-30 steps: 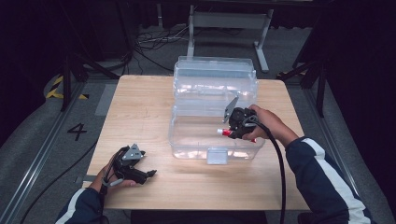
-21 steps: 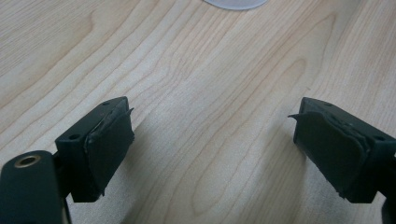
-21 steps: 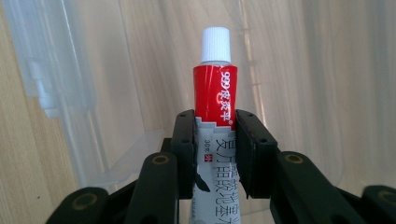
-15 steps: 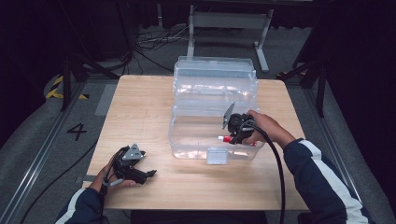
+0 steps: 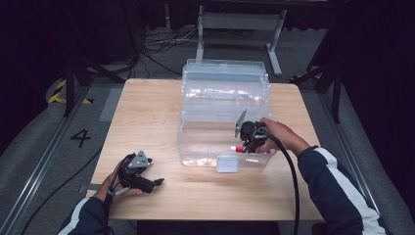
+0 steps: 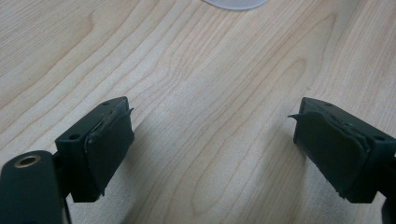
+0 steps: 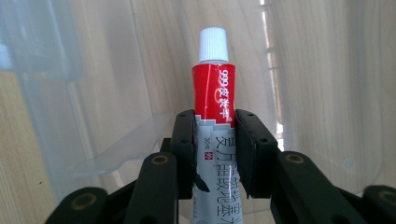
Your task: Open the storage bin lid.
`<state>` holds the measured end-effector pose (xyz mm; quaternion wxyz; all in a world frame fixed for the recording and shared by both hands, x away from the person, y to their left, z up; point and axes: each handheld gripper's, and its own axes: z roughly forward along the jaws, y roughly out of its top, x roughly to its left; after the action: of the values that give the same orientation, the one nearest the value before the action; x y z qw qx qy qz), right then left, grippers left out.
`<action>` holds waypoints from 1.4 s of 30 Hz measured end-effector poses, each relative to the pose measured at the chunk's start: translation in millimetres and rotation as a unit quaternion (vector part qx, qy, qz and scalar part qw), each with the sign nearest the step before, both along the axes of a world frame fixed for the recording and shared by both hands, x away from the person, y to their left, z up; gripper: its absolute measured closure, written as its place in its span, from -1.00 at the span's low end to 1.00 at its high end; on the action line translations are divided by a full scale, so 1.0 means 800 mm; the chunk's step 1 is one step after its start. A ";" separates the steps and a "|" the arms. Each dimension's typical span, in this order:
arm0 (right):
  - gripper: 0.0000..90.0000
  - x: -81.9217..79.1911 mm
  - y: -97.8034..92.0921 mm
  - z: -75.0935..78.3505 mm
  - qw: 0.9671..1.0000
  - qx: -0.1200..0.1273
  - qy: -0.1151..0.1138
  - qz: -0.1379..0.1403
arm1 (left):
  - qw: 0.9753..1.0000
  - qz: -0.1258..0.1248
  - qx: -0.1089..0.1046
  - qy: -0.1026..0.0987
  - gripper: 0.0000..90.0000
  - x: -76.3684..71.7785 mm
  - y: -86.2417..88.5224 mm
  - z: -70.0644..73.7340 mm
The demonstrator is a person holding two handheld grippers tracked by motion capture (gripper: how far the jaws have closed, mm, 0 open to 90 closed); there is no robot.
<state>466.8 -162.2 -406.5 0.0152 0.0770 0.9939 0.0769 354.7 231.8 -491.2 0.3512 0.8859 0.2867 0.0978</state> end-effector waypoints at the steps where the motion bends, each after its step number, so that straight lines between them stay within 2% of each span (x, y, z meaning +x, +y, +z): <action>1: 0.56 0.001 0.000 -0.001 1.000 -0.002 0.004 -0.001 | 1.000 0.000 0.000 0.000 -0.73 0.000 0.000 0.000; 8: 0.50 0.002 -0.001 -0.002 1.000 -0.003 0.000 -0.003 | 1.000 0.000 0.000 0.000 -0.73 0.000 0.000 0.000; 16: 0.47 0.003 -0.009 0.004 1.000 0.013 -0.015 -0.012 | 1.000 0.000 0.000 0.000 -0.73 0.000 0.000 0.000; 20: 0.42 0.002 -0.022 0.020 0.998 0.051 -0.029 -0.032 | 1.000 0.000 0.000 0.000 -0.73 0.000 0.000 0.000; 22: 0.41 0.001 -0.027 0.025 0.996 0.066 -0.036 -0.038 | 1.000 0.000 0.000 0.000 -0.73 0.000 0.000 0.000; 23: 0.41 0.001 -0.027 0.025 0.996 0.066 -0.036 -0.038 | 1.000 0.000 0.000 0.000 -0.73 0.000 0.000 0.000; 24: 0.39 -0.001 -0.031 0.029 0.995 0.083 -0.042 -0.042 | 1.000 0.000 0.000 0.000 -0.73 0.000 0.000 0.000; 26: 0.38 -0.002 -0.037 0.033 0.993 0.098 -0.050 -0.042 | 1.000 0.001 0.003 0.002 -0.73 0.000 -0.001 0.001; 30: 0.38 -0.005 -0.054 0.046 0.986 0.141 -0.073 -0.055 | 1.000 0.004 0.008 0.005 -0.71 0.000 -0.002 0.002; 31: 0.38 -0.007 -0.059 0.050 0.983 0.155 -0.079 -0.056 | 1.000 0.014 0.013 0.007 -0.67 0.001 -0.004 0.005; 32: 0.38 -0.007 -0.059 0.050 0.983 0.155 -0.079 -0.056 | 1.000 0.014 0.013 0.007 -0.64 0.001 -0.004 0.005; 34: 0.35 -0.011 -0.065 0.056 0.979 0.174 -0.095 -0.056 | 1.000 0.020 0.017 0.011 -0.63 0.002 -0.008 0.007; 36: 0.33 -0.015 -0.071 0.063 0.973 0.196 -0.108 -0.059 | 1.000 0.024 0.015 0.004 -0.55 0.001 -0.014 0.011; 37: 0.29 -0.018 -0.075 0.067 0.969 0.209 -0.119 -0.061 | 1.000 0.021 0.013 0.000 -0.55 0.001 -0.016 0.013; 38: 0.25 -0.019 -0.077 0.069 0.966 0.216 -0.125 -0.061 | 1.000 0.021 0.009 -0.005 -0.55 0.000 -0.017 0.016; 39: 0.17 -0.021 -0.083 0.075 0.959 0.235 -0.142 -0.068 | 1.000 0.024 0.002 -0.011 -0.54 0.000 -0.020 0.022; 40: 0.17 -0.021 -0.083 0.075 0.959 0.235 -0.142 -0.068 | 1.000 0.024 0.002 -0.017 -0.54 0.001 -0.022 0.026; 42: 0.15 -0.022 -0.089 0.080 0.952 0.255 -0.151 -0.073 | 0.999 0.025 -0.002 -0.033 -0.54 0.000 -0.027 0.038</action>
<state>449.6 -233.7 -342.8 0.1508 0.1379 0.9190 0.3371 354.3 210.4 -460.7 0.3599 0.8739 0.2977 0.1350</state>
